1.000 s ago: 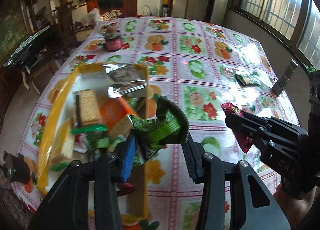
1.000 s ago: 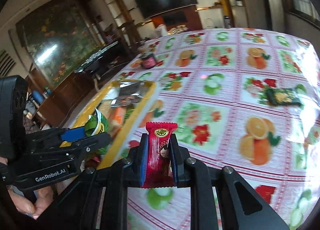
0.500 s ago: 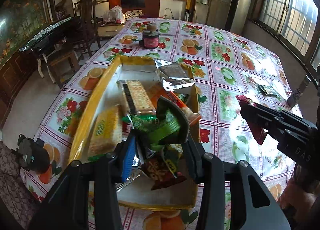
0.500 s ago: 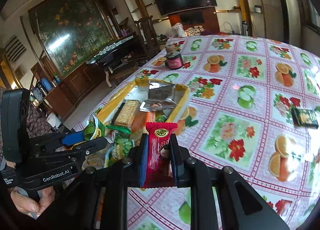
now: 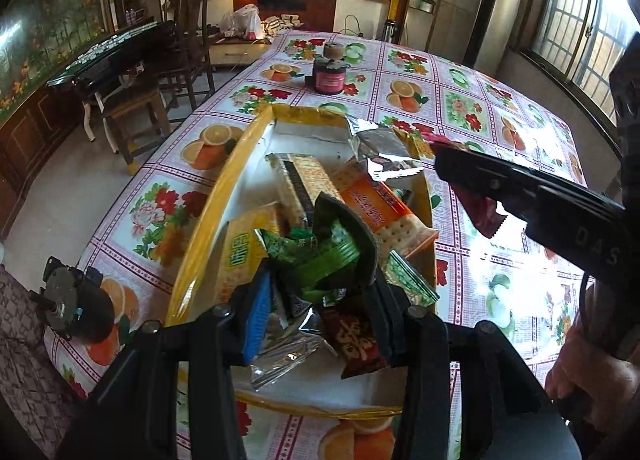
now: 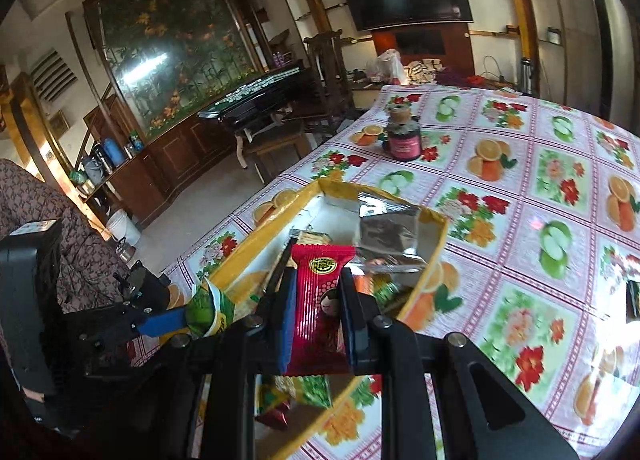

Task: Organize snacks
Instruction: 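Carry green snack with left tool while right tool carries red candy to tray, then open both tools to drop the green snack and red candy in tray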

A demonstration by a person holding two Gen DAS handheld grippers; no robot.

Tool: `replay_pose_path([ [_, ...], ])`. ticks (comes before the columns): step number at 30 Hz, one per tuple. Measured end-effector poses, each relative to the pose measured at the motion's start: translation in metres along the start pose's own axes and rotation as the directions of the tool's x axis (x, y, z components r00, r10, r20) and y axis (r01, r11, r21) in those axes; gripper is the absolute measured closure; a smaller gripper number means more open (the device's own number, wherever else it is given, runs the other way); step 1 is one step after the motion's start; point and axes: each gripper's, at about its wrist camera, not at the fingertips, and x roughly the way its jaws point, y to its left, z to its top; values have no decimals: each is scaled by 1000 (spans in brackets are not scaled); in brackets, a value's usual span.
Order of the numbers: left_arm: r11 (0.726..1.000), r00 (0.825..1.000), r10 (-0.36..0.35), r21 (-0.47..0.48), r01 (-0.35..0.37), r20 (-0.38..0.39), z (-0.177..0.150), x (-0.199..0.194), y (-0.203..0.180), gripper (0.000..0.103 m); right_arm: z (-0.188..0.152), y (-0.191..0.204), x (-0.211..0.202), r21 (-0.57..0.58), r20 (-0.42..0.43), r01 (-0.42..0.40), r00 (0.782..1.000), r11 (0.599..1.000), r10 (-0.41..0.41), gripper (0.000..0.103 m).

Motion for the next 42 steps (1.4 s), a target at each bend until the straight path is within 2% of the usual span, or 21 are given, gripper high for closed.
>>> replay_pose_path([
  [42, 1000, 999, 11, -5, -12, -52, 19, 44, 6, 57, 25, -26, 66, 9, -81, 13, 997, 1000, -13, 84],
])
